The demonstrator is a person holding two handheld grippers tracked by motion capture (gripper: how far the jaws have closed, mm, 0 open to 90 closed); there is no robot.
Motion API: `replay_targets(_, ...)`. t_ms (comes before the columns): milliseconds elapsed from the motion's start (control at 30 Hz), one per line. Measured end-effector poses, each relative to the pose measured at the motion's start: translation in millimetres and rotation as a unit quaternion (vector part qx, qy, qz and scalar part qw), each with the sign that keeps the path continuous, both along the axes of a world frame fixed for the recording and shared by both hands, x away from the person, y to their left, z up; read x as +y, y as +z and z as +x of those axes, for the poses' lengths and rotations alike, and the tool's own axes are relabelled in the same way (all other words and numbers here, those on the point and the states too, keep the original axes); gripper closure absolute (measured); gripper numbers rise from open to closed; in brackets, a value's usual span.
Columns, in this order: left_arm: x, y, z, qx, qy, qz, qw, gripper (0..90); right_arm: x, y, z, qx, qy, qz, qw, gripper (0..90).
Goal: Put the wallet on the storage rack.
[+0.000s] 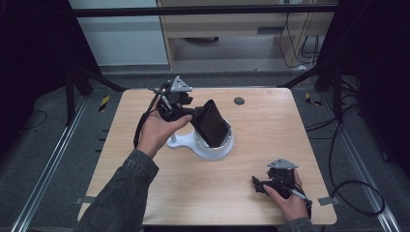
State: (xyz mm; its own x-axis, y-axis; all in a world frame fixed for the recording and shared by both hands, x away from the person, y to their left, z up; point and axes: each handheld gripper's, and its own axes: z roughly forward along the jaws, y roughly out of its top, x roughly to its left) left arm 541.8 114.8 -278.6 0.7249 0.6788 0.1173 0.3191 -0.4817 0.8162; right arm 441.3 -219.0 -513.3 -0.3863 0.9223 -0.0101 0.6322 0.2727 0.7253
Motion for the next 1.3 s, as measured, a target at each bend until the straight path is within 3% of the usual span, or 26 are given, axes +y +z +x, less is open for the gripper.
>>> replay_targets(100,-0.5,2.6,-3.3,-0.007,-0.002,-0.005,1.0000,39.6,0.0,0.0,0.0,0.000,0.000,0.000,1.0000,0.8)
replay_targets(433,-10.0,3.1,-17.2,-0.004,-0.025,-0.003,0.9997,14.1,0.4,0.4,-0.3,0.002,-0.001,0.003,1.0000,0.8)
replay_targets(667,-16.9,1.7,-24.8,-0.002,-0.044,0.002,0.9990,9.3,0.4,0.3,-0.4,0.002,-0.001,0.003,1.0000,0.8)
replay_targets(1067,-19.1,-1.2,-46.3,-0.023,-0.058,0.008,0.9980,6.2,0.7,0.0,-1.4,0.001,-0.001,0.000,1.0000,0.8)
replay_targets(1167,-14.2,-4.0,-60.8,-0.033,-0.060,0.021,0.9974,5.7,1.0,0.0,-1.8,0.001,-0.002,0.000,1.0000,0.8)
replay_targets(1300,-8.9,-12.3,-76.2,-0.033,-0.064,0.018,0.9972,5.1,2.0,0.5,-3.6,0.003,-0.004,0.005,1.0000,0.8)
